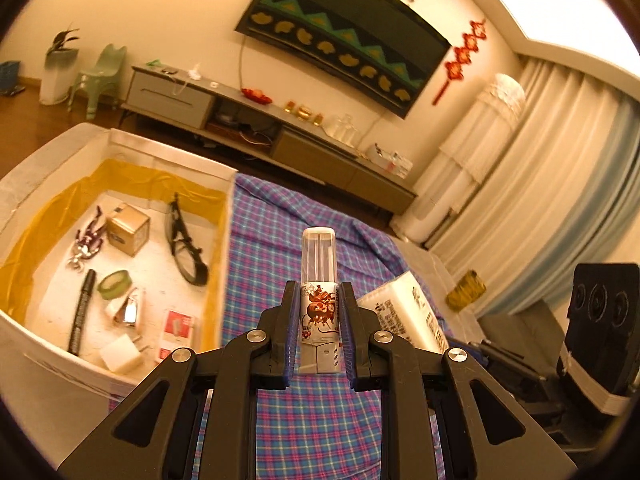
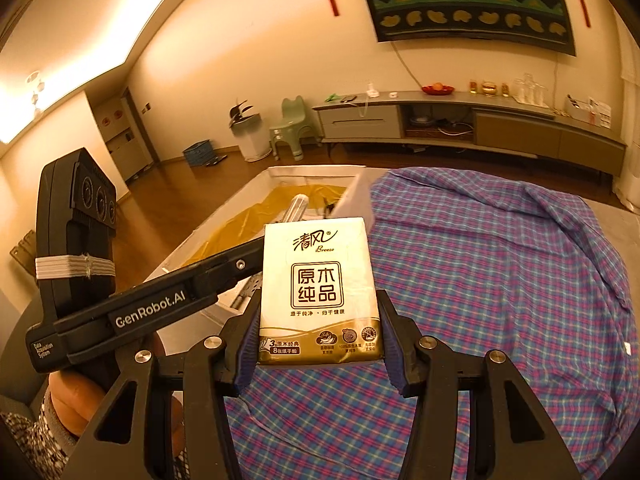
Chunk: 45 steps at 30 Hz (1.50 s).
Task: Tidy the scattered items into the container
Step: 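Carry the white tube and tissue pack over the white box with both tools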
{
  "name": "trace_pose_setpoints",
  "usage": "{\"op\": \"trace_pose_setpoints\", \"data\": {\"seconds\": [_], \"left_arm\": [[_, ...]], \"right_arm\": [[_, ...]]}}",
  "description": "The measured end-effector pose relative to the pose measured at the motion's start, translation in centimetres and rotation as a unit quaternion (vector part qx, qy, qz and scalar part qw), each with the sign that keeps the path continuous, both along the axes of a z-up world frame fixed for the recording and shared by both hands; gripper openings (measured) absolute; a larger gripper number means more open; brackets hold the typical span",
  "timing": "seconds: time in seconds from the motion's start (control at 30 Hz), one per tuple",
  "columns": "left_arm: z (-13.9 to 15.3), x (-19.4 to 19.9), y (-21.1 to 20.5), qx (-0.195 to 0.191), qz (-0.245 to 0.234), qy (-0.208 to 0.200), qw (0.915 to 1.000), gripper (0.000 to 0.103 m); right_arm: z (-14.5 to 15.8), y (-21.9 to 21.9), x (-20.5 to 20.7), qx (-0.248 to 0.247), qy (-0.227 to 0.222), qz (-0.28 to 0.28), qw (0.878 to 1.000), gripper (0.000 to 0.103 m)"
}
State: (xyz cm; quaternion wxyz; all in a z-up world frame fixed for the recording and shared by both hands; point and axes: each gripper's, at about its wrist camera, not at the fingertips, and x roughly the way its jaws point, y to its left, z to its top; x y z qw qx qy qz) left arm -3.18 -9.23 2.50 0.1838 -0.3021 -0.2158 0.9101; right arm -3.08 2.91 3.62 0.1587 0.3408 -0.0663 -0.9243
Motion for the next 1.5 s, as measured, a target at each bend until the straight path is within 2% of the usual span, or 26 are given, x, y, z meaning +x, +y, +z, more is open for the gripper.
{"op": "trace_pose_setpoints", "data": {"seconds": [0.53, 0.97, 1.27, 1.5], "left_arm": [[-2.2, -1.7, -7.2, 0.048, 0.086, -0.043, 0.9942, 0.019], [-3.9, -2.9, -11.8, 0.062, 0.148, -0.063, 0.9850, 0.019], [-4.7, -4.1, -13.2, 0.047, 0.186, -0.079, 0.9783, 0.019], [-5.3, -5.7, -11.9, 0.061, 0.167, -0.099, 0.9791, 0.019]], "right_arm": [[-0.7, -2.9, -3.8, 0.008, -0.009, 0.029, 0.999, 0.053], [-1.2, -5.1, -7.7, 0.018, -0.012, 0.065, 0.998, 0.053], [-1.6, -6.6, -11.1, 0.041, -0.021, 0.093, 0.995, 0.053], [-2.4, -7.6, -14.1, 0.038, -0.046, 0.115, 0.992, 0.053]]}}
